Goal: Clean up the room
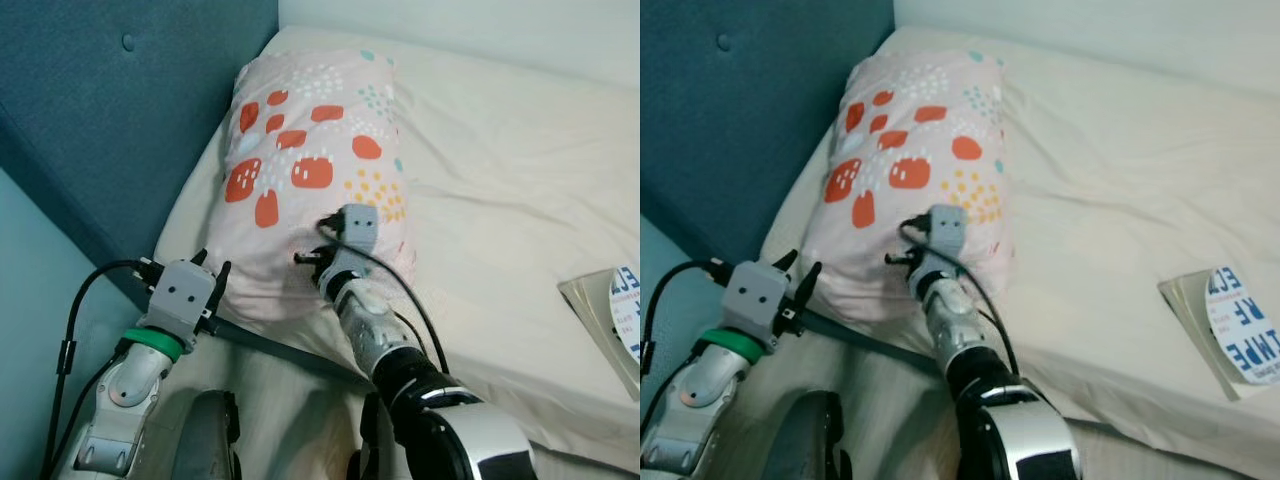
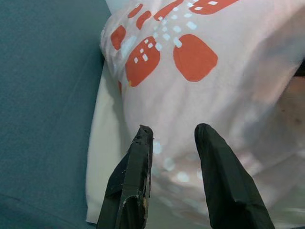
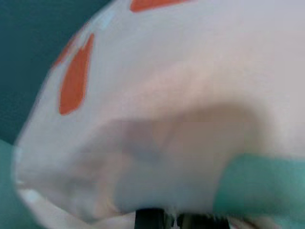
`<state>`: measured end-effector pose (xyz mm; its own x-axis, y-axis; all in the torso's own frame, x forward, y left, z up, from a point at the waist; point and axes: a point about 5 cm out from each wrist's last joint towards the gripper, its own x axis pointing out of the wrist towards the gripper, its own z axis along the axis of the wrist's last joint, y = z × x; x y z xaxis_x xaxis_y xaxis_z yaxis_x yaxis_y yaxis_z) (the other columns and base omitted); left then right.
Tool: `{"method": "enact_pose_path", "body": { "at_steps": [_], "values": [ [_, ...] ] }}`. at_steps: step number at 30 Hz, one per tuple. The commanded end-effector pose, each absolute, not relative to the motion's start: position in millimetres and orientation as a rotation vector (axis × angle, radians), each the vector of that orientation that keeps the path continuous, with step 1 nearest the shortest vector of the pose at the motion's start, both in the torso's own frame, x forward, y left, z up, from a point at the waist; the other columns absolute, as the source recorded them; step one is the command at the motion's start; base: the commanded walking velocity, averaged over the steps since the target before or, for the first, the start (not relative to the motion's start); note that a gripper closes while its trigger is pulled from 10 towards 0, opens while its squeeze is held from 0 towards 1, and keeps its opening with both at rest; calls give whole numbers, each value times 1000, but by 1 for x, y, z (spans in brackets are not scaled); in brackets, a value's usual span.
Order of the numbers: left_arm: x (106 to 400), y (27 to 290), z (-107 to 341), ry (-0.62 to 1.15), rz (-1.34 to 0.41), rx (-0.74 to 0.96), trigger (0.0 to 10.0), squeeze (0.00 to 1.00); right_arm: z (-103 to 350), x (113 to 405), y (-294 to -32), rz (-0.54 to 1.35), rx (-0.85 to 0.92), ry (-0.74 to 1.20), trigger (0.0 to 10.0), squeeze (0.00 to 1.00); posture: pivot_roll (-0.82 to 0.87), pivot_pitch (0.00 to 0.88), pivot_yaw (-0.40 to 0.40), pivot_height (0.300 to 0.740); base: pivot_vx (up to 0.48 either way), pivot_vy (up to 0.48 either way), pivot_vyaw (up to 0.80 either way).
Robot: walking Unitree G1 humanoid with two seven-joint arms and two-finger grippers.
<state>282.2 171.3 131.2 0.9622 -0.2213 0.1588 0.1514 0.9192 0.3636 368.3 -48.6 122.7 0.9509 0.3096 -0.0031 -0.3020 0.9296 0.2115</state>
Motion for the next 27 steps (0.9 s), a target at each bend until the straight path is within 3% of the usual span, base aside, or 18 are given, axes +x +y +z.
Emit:
{"method": "enact_pose_path", "body": {
  "at_steps": [1, 4, 5, 8, 10, 21, 23, 24, 26, 27],
  "values": [
    [276, 171, 120, -157, -207, 360, 10000, 0, 115, 365, -60, 238, 250, 21, 0, 0, 139, 172, -5, 602, 0, 0, 0],
    [272, 169, 117, -151, -207, 354, 10000, 0, 119, 372, -98, 96, 309, -25, 0, 0, 138, 173, -9, 602, 0, 0, 0],
    [272, 169, 117, -151, -207, 354, 10000, 0, 119, 372, -98, 96, 309, -25, 0, 0, 138, 173, -9, 602, 0, 0, 0],
    [268, 168, 114, -143, -201, 345, 10000, 0, 128, 378, -143, -20, 381, -72, 0, 0, 129, 182, -23, 602, 0, 0, 0],
    [267, 168, 114, -142, -198, 345, 10000, 0, 133, 380, -155, -42, 421, -96, 0, 0, 126, 184, -26, 602, 0, 0, 0],
    [268, 167, 111, -140, -177, 335, 10000, 0, 116, 368, -155, 106, 365, -75, 0, 0, 97, 172, -44, 602, 0, 0, 0],
    [269, 166, 110, -138, -175, 332, 10000, 0, 91, 344, -132, 407, 271, 12, 0, 0, 92, 167, -43, 602, 0, 0, 0],
    [269, 166, 110, -138, -175, 332, 10000, 0, 91, 344, -132, 407, 271, 12, 0, 0, 92, 167, -43, 602, 0, 0, 0],
    [270, 165, 109, -137, -174, 331, 10000, 0, 80, 324, -118, 637, 264, 63, 0, 0, 84, 156, -38, 602, 0, 0, 0],
    [270, 165, 109, -137, -174, 331, 10000, 0, 80, 324, -118, 637, 264, 63, 0, 0, 84, 156, -38, 602, 0, 0, 0]
  ]
}}
